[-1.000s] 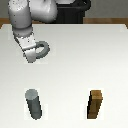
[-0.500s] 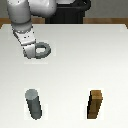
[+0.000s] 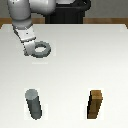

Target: Put the loop with the handle onto the peg.

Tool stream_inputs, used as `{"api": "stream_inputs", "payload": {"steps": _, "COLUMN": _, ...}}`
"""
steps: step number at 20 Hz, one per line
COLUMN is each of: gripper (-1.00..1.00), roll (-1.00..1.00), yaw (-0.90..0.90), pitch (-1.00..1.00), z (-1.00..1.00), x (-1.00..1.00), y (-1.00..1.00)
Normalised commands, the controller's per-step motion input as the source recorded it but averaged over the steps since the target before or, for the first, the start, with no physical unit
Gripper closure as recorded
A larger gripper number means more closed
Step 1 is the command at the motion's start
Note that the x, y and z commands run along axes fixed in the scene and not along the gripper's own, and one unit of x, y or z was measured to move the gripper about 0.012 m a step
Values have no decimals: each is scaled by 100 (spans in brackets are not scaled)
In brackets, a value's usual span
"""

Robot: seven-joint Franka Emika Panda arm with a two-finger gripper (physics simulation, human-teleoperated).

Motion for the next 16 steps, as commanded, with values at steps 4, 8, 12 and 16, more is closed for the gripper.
{"api": "stream_inputs", "payload": {"steps": 4, "gripper": -100, "roll": 0, "yaw": 0, "pitch": 0, "z": 50, "x": 0, "y": 0}}
{"api": "stream_inputs", "payload": {"steps": 8, "gripper": -100, "roll": 0, "yaw": 0, "pitch": 0, "z": 50, "x": 0, "y": 0}}
{"api": "stream_inputs", "payload": {"steps": 12, "gripper": -100, "roll": 0, "yaw": 0, "pitch": 0, "z": 0, "x": 0, "y": 0}}
{"api": "stream_inputs", "payload": {"steps": 16, "gripper": -100, "roll": 0, "yaw": 0, "pitch": 0, "z": 0, "x": 0, "y": 0}}
